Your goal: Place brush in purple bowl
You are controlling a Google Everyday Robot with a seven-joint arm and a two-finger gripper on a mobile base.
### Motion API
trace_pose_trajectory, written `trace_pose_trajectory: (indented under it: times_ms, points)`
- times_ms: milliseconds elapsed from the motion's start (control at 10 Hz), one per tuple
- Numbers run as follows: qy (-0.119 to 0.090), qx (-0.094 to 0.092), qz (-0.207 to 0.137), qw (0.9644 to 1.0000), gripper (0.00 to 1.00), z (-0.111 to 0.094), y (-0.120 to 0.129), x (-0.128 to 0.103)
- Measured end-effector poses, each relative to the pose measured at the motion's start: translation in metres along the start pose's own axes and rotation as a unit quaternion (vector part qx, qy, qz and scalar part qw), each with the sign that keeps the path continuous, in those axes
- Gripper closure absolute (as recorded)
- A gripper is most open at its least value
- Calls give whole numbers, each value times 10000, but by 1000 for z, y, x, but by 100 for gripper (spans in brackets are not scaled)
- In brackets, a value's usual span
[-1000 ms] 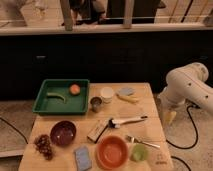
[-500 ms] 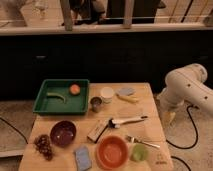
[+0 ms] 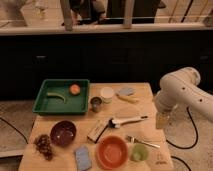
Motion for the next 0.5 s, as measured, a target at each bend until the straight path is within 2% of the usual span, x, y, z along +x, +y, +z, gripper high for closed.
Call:
trace_pose_trajectory:
  times_ms: [300, 500]
  points:
    - [-74, -35, -20, 10000, 20, 10, 6, -23]
    - [-99, -42, -32, 9999, 20, 13, 6, -28]
